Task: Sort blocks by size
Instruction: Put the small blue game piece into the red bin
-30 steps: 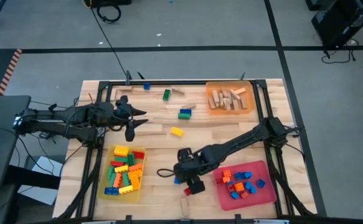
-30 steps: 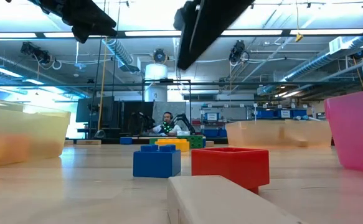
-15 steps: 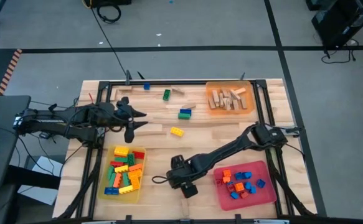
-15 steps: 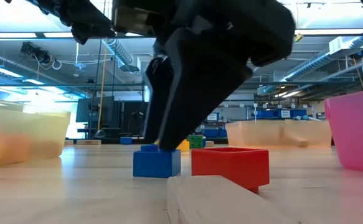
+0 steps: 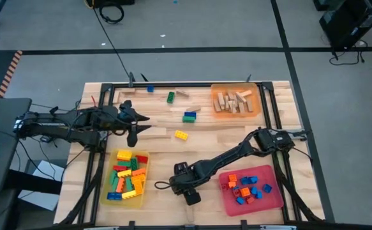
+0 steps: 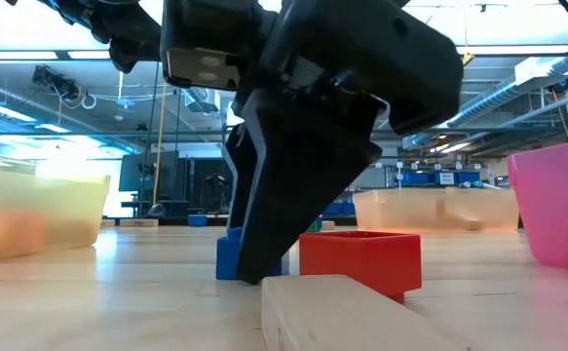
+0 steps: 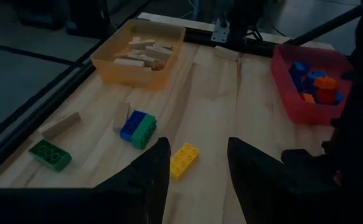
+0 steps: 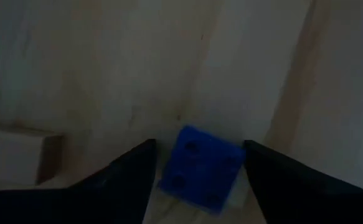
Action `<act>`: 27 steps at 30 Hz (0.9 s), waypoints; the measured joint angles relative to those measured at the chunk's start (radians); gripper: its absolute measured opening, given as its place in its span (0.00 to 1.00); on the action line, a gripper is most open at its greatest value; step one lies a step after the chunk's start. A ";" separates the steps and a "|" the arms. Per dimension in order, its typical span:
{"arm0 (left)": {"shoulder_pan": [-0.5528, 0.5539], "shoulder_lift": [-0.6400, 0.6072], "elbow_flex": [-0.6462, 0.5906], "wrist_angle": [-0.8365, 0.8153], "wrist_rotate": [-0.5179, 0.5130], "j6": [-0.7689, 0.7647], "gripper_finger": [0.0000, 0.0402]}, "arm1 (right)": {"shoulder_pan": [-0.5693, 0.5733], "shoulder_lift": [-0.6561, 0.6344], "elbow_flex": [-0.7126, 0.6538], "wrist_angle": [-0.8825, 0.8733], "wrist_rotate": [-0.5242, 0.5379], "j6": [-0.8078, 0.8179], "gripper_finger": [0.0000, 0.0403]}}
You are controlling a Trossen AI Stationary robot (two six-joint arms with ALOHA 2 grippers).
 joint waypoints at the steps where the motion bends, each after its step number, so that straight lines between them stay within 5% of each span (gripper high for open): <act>1: 0.000 0.000 0.000 0.001 0.002 0.000 0.42 | 0.000 0.000 0.000 0.001 0.003 0.007 0.60; 16: 0.000 0.000 0.000 0.004 0.007 0.000 0.42 | -0.001 -0.003 0.006 -0.032 -0.003 0.019 0.18; 27: 0.000 0.000 0.000 0.004 0.006 -0.001 0.42 | -0.008 -0.002 0.072 -0.158 0.021 0.038 0.28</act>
